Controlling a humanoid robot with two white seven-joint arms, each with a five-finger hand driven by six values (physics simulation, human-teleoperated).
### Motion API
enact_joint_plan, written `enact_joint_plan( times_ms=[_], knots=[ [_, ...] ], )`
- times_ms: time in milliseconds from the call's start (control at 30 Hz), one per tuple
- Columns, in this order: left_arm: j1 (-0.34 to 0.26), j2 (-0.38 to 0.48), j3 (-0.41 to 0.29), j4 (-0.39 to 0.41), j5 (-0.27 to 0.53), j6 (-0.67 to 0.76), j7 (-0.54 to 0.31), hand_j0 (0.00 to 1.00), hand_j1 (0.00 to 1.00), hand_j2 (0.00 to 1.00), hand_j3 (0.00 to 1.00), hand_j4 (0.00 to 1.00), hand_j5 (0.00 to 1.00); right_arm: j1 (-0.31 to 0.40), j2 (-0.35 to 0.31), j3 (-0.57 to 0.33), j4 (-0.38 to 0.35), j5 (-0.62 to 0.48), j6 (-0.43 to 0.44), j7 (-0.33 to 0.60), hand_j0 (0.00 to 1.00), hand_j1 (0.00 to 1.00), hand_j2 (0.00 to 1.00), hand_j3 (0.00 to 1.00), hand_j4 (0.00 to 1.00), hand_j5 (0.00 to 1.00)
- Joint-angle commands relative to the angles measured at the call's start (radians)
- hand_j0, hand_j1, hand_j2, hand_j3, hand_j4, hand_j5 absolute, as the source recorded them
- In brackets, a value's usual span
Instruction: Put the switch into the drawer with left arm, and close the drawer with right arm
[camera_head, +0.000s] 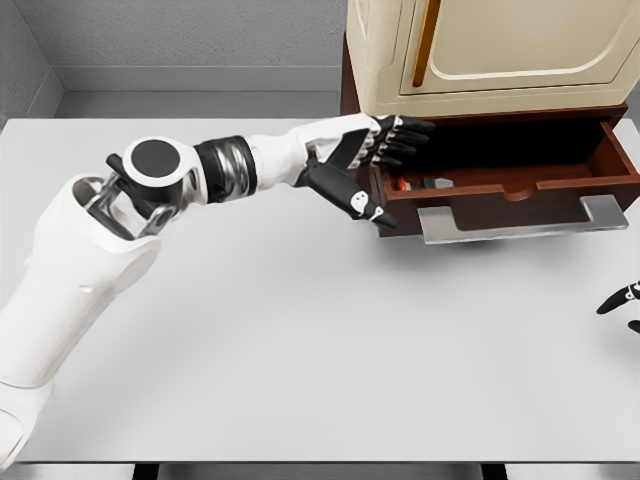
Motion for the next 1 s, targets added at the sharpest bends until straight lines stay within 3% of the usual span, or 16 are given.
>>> enact_joint_plan(
  times_ms=[0, 167, 200, 267, 400, 500, 567, 600, 633, 733, 867, 967],
  knots=[
    [0.0, 0.021, 0.014, -0.032, 0.01, 0.0, -0.003, 1.0, 1.0, 1.0, 1.0, 1.0, 1.0, 0.0, -0.001, 0.0, -0.002, -0.008, 0.003, 0.0, 0.56, 0.56, 0.56, 0.56, 0.56, 0.56],
    [0.0, 0.022, 0.02, -0.033, 0.021, 0.0, -0.022, 1.0, 1.0, 1.0, 1.0, 1.0, 1.0, -0.002, -0.001, 0.006, 0.0, -0.015, 0.003, 0.0, 0.49, 0.49, 0.49, 0.49, 0.49, 0.49],
    [0.008, 0.045, 0.022, -0.032, 0.027, 0.0, -0.104, 1.0, 1.0, 1.0, 1.0, 1.0, 1.0, -0.008, -0.003, 0.012, 0.0, -0.015, 0.003, 0.0, 0.47, 0.47, 0.47, 0.47, 0.47, 0.47],
    [0.031, 0.1, 0.043, -0.032, 0.035, 0.0, -0.124, 1.0, 1.0, 1.0, 1.0, 1.0, 1.0, -0.017, -0.004, 0.018, -0.002, -0.015, 0.003, 0.0, 0.45, 0.45, 0.45, 0.45, 0.45, 0.45],
    [0.074, 0.199, 0.106, -0.032, 0.038, -0.34, -0.124, 1.0, 1.0, 1.0, 1.0, 1.0, 1.0, -0.09, -0.009, 0.064, 0.0, -0.014, 0.003, 0.0, 0.42, 0.42, 0.42, 0.42, 0.42, 0.42],
    [0.143, 0.254, 0.159, -0.032, 0.038, -0.517, -0.124, 1.0, 1.0, 1.0, 1.0, 1.0, 1.0, -0.112, -0.01, 0.07, 0.0, -0.014, 0.003, 0.0, 0.42, 0.42, 0.42, 0.42, 0.42, 0.42],
    [0.259, 0.329, 0.217, -0.032, 0.032, -0.643, -0.124, 1.0, 1.0, 1.0, 1.0, 1.0, 1.0, -0.143, -0.013, 0.104, 0.003, -0.014, 0.003, 0.0, 0.42, 0.42, 0.42, 0.42, 0.42, 0.42],
    [0.354, 0.357, 0.278, -0.029, 0.029, -0.746, -0.124, 1.0, 1.0, 1.0, 1.0, 1.0, 1.0, -0.164, -0.013, 0.115, 0.004, -0.014, 0.003, 0.0, 0.42, 0.42, 0.42, 0.42, 0.42, 0.42],
    [0.452, 0.355, 0.361, -0.012, 0.027, -0.835, -0.124, 1.0, 1.0, 1.0, 1.0, 1.0, 1.0, -0.176, -0.015, 0.124, 0.004, -0.014, 0.003, 0.0, 0.42, 0.42, 0.42, 0.42, 0.42, 0.42],
    [0.56, 0.346, 0.511, 0.089, 0.029, -0.931, -0.124, 1.0, 1.0, 1.0, 1.0, 1.0, 1.0, -0.227, -0.021, 0.173, 0.009, -0.012, 0.003, 0.0, 0.44, 0.44, 0.44, 0.44, 0.44, 0.44],
    [0.565, 0.343, 0.548, 0.318, 0.029, -1.031, -0.124, 1.0, 1.0, 1.0, 1.0, 1.0, 1.0, -0.249, -0.026, 0.175, 0.023, -0.005, 0.003, 0.0, 0.46, 0.46, 0.46, 0.46, 0.46, 0.46],
    [0.565, 0.34, 0.55, 0.392, 0.029, -1.037, -0.124, 1.0, 1.0, 1.0, 1.0, 1.0, 1.0, -0.291, -0.026, 0.213, 0.034, -0.005, 0.003, 0.0, 0.46, 0.46, 0.46, 0.46, 0.46, 0.46]
  ],
)
